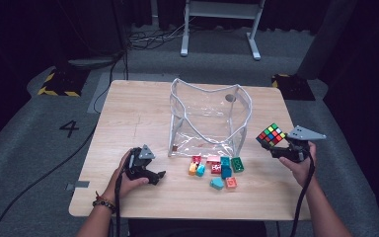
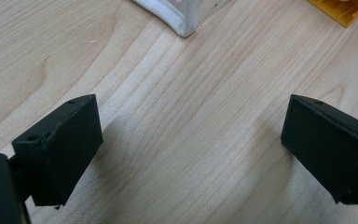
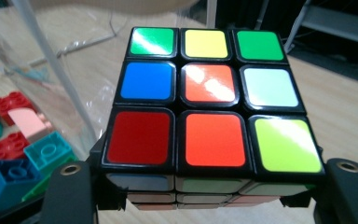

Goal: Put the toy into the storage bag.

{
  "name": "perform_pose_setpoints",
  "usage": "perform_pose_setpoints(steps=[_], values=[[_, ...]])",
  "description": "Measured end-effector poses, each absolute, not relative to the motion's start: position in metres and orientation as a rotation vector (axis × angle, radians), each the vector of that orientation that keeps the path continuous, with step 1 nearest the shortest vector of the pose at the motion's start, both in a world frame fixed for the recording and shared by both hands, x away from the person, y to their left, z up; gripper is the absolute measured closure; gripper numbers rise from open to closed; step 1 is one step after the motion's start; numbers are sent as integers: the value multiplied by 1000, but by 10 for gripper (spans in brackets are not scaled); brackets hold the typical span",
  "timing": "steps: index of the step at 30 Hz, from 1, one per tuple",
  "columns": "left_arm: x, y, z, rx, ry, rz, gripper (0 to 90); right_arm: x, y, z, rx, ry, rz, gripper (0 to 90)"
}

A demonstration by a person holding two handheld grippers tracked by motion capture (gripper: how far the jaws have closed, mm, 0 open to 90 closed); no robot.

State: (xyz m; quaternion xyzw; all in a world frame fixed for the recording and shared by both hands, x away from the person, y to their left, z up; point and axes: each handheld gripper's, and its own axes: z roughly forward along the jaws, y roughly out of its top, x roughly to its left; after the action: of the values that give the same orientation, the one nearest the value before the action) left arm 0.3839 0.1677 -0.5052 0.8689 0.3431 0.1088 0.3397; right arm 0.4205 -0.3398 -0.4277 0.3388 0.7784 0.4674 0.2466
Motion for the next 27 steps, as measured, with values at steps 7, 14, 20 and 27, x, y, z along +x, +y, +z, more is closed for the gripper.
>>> perform_pose_setpoints(steps=[7,14,20,27], values=[[384,168,-505,2260,894,283,54,426,-339,-398,865,2088,1273,340],[384,168,-505,2264,894,281,54,428,-333,-371,820,2075,1253,340],[384,168,-505,2264,894,282,54,430,-331,-355,807,2062,1299,340],[384,168,-504,2275,889,298,49,432,-327,-333,767,2048,1303,340]])
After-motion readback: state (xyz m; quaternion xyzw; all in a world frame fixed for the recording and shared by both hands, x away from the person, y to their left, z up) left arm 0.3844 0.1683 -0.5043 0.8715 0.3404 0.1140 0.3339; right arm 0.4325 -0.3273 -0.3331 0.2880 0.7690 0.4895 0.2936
